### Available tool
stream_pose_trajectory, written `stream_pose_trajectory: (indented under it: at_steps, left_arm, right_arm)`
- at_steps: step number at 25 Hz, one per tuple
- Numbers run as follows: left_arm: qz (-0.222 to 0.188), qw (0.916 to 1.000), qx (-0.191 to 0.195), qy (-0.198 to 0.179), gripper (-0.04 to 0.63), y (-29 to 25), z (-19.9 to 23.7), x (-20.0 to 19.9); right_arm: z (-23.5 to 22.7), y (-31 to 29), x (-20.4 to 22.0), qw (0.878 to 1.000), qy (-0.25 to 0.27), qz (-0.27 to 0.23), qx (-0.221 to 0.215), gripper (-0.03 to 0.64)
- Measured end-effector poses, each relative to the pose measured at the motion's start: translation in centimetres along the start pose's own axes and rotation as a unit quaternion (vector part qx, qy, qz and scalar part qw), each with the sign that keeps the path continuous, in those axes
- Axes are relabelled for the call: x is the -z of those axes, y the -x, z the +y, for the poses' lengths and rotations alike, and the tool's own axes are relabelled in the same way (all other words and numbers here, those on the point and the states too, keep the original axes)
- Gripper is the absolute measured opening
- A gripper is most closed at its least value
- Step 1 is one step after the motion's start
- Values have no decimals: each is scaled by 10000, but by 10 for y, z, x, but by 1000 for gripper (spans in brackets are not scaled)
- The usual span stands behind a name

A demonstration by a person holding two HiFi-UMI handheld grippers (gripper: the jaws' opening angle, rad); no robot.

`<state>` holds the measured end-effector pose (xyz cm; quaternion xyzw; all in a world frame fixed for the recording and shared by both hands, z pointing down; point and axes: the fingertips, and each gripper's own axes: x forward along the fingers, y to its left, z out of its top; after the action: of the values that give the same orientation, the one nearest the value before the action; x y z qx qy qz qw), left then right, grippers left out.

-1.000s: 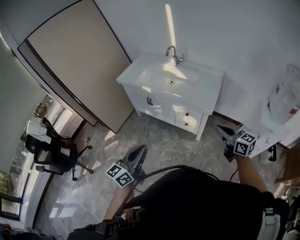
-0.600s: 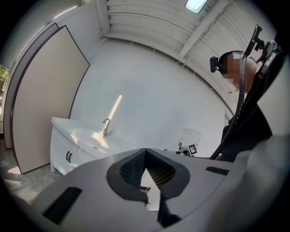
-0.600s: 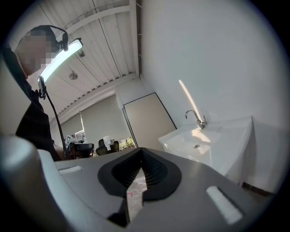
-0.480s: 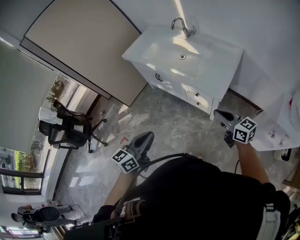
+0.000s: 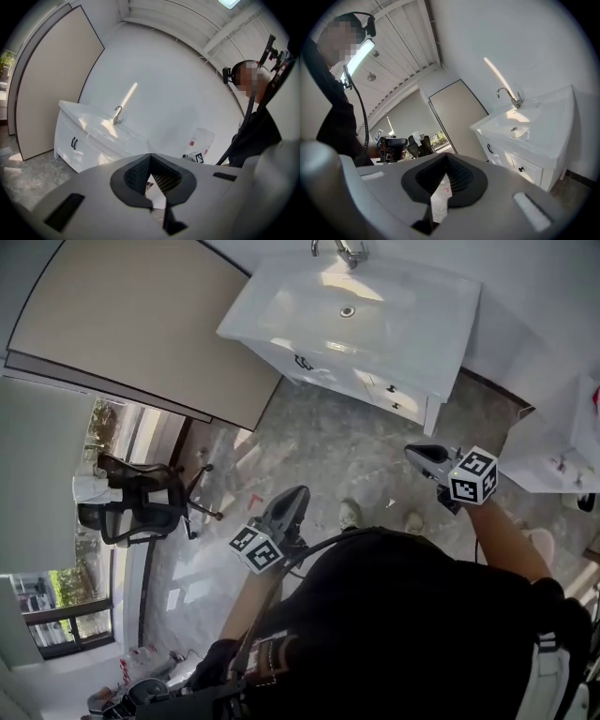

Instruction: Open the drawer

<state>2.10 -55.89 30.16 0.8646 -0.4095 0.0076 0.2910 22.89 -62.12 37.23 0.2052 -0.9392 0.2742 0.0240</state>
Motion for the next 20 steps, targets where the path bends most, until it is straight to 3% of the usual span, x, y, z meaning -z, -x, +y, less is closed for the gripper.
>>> stream_pose_trajectory:
  at_steps: [3, 12, 16, 20]
  left_arm:
    - [-42, 9994, 343, 99, 0, -7, 28, -3]
    - [51, 9911, 1326, 45, 0, -11, 106, -51]
    - [120, 9882, 1524, 83, 0, 4, 142, -53]
    - [116, 9886, 1489, 170, 0, 7, 161, -48]
  right_arm:
    - [16, -26, 7, 9996, 139, 226, 71, 2]
    - [28, -102, 3, 9934, -45, 550, 1005, 2]
    - [18, -133, -8, 9911, -369, 357, 1231, 2]
    - [-1, -138, -7, 9872, -491, 457, 1448, 2]
